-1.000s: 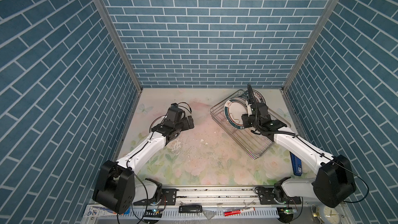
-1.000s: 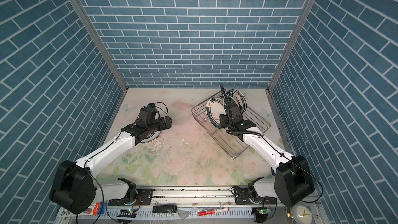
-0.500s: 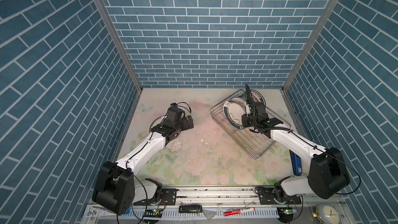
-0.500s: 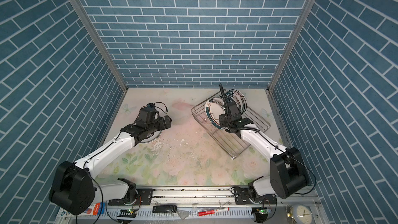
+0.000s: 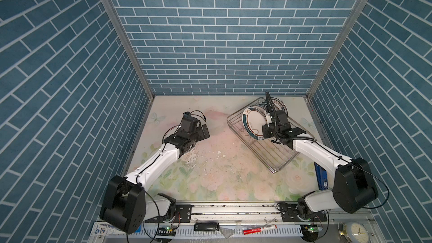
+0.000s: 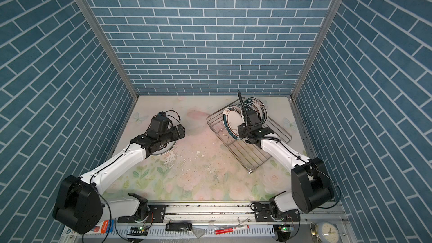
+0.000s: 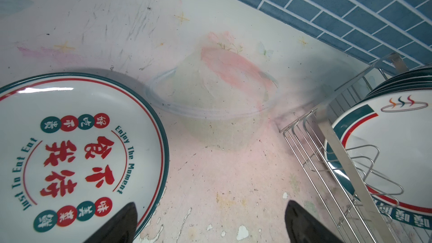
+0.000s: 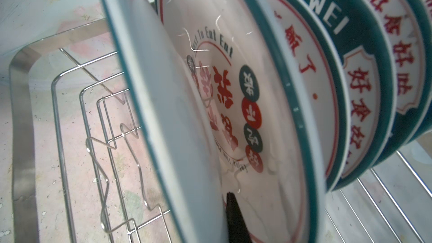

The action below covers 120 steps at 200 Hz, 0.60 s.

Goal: Unload the plates from the dish rack
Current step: 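Close the right gripper on the outermost plate's rim in the rack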

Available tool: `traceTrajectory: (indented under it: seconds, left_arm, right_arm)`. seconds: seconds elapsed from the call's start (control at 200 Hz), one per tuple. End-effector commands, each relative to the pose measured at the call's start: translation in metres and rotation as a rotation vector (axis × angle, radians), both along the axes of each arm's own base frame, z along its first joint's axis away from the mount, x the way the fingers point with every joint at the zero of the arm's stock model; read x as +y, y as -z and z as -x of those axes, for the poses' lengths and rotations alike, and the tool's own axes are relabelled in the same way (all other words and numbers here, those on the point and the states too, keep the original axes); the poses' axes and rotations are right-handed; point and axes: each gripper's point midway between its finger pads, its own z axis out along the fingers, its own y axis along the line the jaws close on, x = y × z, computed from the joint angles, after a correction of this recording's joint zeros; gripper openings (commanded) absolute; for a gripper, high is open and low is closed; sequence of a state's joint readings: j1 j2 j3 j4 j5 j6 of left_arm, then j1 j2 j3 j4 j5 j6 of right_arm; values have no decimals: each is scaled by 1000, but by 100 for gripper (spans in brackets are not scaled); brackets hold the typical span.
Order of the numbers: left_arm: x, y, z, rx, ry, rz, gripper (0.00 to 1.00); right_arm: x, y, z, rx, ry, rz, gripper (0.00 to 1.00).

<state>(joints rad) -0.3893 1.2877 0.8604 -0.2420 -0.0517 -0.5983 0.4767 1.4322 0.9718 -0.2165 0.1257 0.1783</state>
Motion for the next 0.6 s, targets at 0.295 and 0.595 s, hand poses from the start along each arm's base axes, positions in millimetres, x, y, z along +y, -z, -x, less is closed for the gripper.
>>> traceTrajectory:
  seconds: [0.295, 0.595]
  left_arm:
    - [-31, -6, -10, -81, 135, 67, 99]
    - [-11, -46, 11, -324, 159, 6, 99]
  right_arm:
    - [4, -85, -1, -185, -23, -84, 0]
    - [-2, -135, 15, -453, -16, -173, 0]
